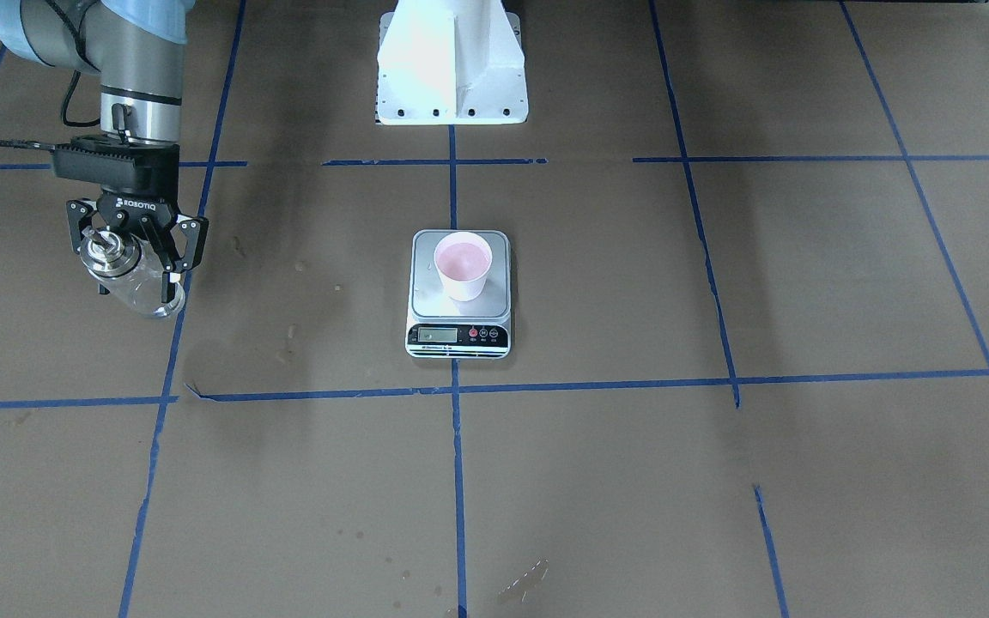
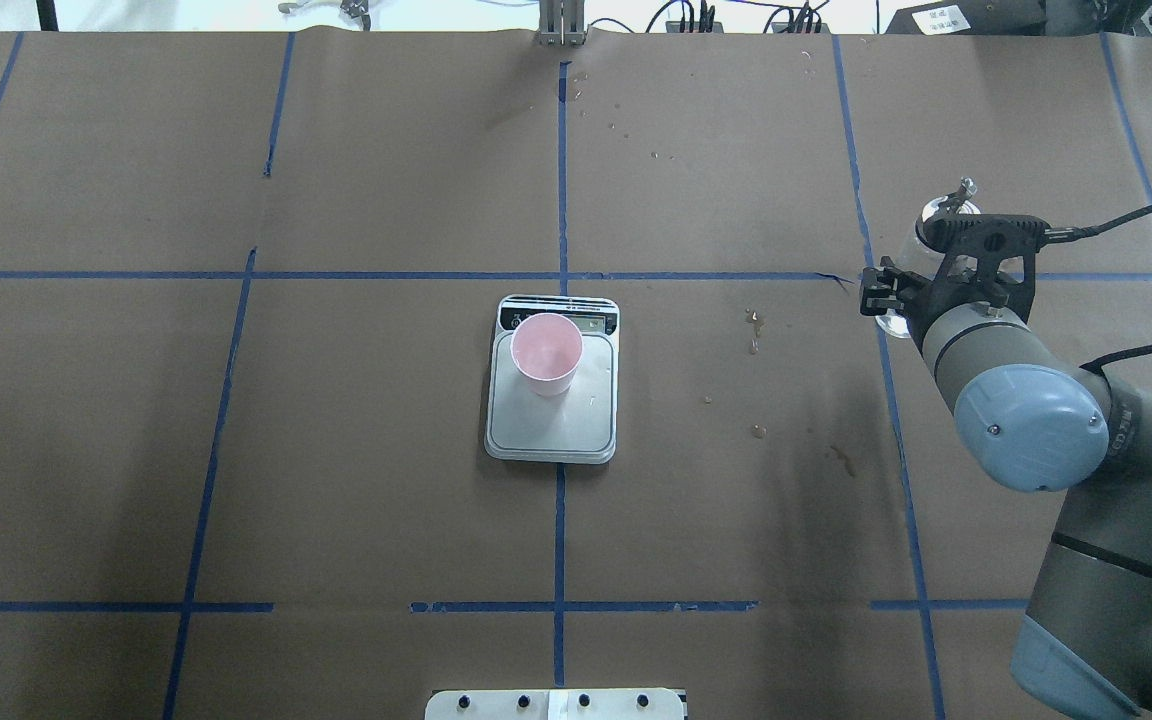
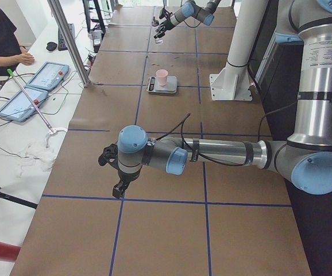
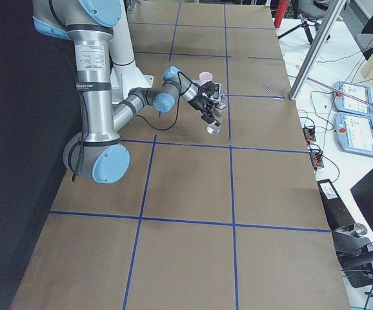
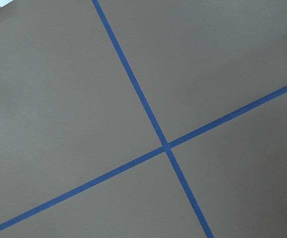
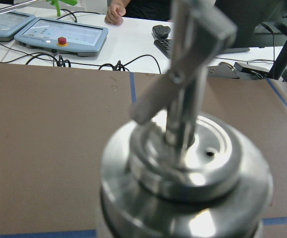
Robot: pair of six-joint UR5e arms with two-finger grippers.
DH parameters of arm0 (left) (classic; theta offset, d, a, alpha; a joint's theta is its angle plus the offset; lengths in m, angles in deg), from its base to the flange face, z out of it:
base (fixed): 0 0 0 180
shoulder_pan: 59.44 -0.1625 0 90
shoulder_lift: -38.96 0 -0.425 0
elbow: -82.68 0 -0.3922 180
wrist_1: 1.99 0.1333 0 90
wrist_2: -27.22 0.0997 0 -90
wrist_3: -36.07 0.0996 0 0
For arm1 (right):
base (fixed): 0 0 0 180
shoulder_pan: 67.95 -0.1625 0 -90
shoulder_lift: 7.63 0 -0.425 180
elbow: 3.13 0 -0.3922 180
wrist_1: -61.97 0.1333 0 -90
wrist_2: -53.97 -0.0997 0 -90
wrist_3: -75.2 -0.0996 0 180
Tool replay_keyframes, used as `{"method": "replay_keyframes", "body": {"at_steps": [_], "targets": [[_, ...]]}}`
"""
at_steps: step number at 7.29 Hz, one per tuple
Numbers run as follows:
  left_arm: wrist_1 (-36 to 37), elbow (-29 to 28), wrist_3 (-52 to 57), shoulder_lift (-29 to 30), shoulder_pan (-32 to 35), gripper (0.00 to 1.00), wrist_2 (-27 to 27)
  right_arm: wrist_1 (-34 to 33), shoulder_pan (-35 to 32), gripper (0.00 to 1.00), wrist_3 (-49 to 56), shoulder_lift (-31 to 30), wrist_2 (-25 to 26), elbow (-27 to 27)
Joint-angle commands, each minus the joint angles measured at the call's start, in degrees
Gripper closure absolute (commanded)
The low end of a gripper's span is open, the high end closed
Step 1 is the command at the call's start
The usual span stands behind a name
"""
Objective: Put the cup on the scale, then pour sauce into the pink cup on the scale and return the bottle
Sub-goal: 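Turn the bottle upright and carry it back with the right gripper, then lower the sauce bottle onto the table with the right gripper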
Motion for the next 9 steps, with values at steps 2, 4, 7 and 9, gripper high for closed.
{"method": "replay_keyframes", "body": {"at_steps": [2, 4, 7, 9], "targets": [[-0.09, -0.05, -0.1, 0.02, 0.0, 0.0, 0.01, 1.84, 0.01, 1.0, -7.94, -3.22, 0.18, 1.14], [-0.09, 0.03, -0.1, 0.02, 0.0, 0.0, 0.01, 10.54, 0.97, 1.0, -8.66, -6.48, 2.01, 3.76], [-0.18, -0.05, -0.1, 0.02, -0.09, 0.0, 0.01, 10.56, 5.26, 1.0, -8.49, -5.89, 5.09, 4.83], [-0.18, -0.31, -0.1, 0.02, -0.09, 0.0, 0.09, 10.56, 7.12, 1.0, -8.4, -5.53, 5.01, 5.1]]}}
